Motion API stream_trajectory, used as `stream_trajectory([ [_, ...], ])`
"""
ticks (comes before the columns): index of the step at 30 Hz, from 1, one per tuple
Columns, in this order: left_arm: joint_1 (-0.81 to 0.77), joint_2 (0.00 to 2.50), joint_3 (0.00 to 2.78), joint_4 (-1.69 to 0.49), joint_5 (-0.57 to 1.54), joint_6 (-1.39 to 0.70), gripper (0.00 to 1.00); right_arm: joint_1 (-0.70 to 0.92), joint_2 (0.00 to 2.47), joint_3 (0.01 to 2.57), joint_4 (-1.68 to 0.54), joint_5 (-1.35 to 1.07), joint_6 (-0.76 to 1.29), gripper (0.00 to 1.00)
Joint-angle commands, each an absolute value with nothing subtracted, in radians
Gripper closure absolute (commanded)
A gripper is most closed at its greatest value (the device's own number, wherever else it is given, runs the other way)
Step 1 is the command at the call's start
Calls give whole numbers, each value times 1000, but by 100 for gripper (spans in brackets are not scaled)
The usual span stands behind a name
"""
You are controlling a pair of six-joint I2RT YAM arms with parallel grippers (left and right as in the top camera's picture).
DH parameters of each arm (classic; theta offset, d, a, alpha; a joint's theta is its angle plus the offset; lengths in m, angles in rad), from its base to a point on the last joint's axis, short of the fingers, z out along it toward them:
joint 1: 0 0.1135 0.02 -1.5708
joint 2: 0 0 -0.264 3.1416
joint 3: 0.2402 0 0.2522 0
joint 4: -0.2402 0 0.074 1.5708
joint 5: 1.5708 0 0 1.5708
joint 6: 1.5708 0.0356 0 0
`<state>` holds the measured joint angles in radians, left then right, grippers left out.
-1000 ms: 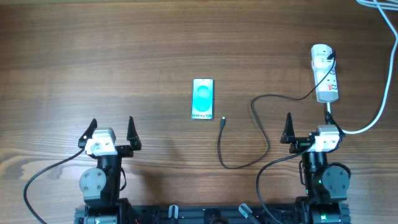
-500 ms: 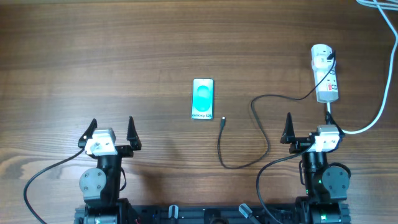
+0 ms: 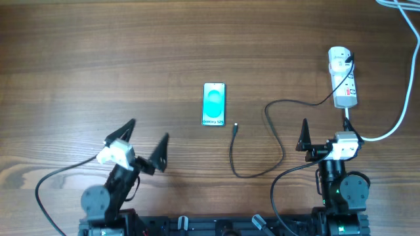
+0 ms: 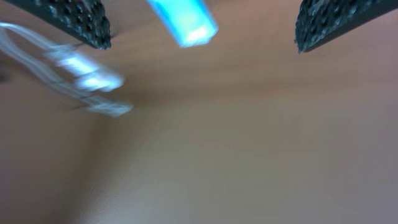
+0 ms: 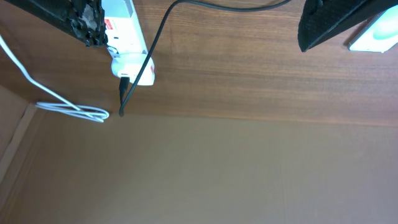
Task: Plug charger to phone and switch on socket
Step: 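Move the left gripper over the Galaxy S25 phone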
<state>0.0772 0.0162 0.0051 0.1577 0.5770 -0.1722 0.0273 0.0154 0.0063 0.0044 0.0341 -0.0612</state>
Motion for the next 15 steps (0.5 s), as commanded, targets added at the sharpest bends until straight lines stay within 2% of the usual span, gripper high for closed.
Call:
stream_trajectory([
  [1,83,7,6,449,854,-249,0,22,10,5,8,26,-50,0],
  [3,83,7,6,605,813,-260,0,22,10,5,8,26,-50,0],
  [4,83,7,10,670,720,-307,0,22,10,5,8,26,-50,0],
  [7,83,7,85,587,599,-331,0,22,10,5,8,26,-50,0],
  [11,83,149,438,14,472,-300,0,22,10,5,8,26,-50,0],
  [13,83,360,697,-321,424,-260,0,22,10,5,8,26,-50,0],
  [15,82,630,982,-625,495,-206,0,22,10,5,8,26,-49,0],
])
